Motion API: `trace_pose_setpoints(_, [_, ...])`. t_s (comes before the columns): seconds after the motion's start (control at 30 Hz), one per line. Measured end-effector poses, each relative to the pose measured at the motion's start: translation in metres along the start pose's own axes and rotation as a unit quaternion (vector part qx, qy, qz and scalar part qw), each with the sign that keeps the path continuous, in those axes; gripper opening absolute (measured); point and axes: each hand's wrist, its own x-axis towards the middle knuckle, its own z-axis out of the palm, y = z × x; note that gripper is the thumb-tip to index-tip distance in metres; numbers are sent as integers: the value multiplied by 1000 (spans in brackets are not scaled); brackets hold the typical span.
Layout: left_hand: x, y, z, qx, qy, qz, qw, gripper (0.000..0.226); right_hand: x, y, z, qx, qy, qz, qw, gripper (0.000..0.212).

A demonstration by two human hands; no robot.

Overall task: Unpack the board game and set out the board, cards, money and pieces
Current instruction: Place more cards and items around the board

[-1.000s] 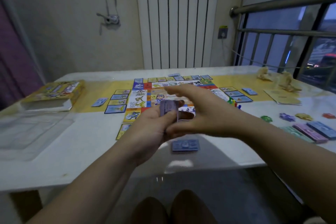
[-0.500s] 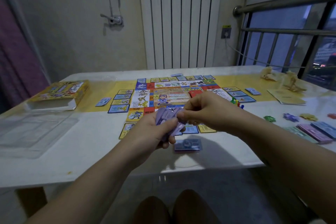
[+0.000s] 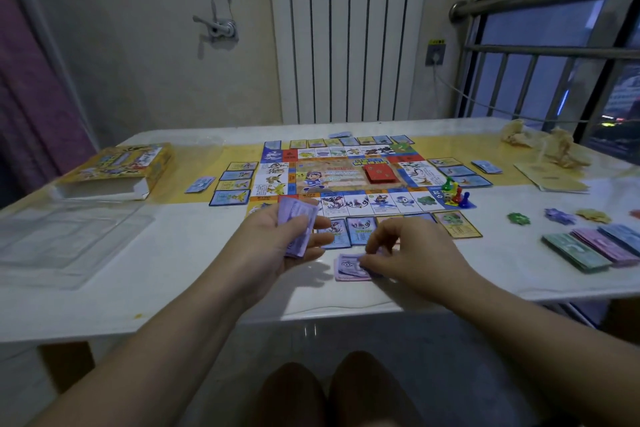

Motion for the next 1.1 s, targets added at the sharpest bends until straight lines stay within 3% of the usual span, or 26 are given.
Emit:
trace_pose_setpoints(0.07, [0, -1, 1, 5, -11, -1, 1000, 16, 0, 0, 1, -70, -7, -6, 998, 18])
trace_pose_setpoints(0.13, [1, -1, 2, 28, -20, -5, 999, 14, 3, -1, -3, -60, 4, -22, 998, 18])
trace_pose_setpoints(0.3, [11, 9, 9, 85, -62, 6, 994, 14, 18, -16, -28, 182, 23, -59, 981, 19])
trace_pose_setpoints(0.53, [45, 35, 30, 134, -90, 49, 986, 20, 59, -18, -50, 319, -52, -29, 946, 11])
trace_pose_setpoints(0.77, [104, 49, 63, 168, -78, 53, 981, 14, 94, 29, -96, 274, -112, -48, 954, 16])
trace_pose_setpoints(0.83, [122, 51, 76, 171, -70, 50, 982, 13, 109, 54, -109, 255, -57, -6, 965, 18])
trace_pose_setpoints(0.97, [151, 54, 106, 65, -54, -7, 996, 11, 147, 128, -121, 183, 185, 137, 956, 11])
trace_pose_setpoints(1.1, [169, 56, 130, -36, -61, -84, 994, 20, 170, 200, -113, 74, 230, 243, 939, 12])
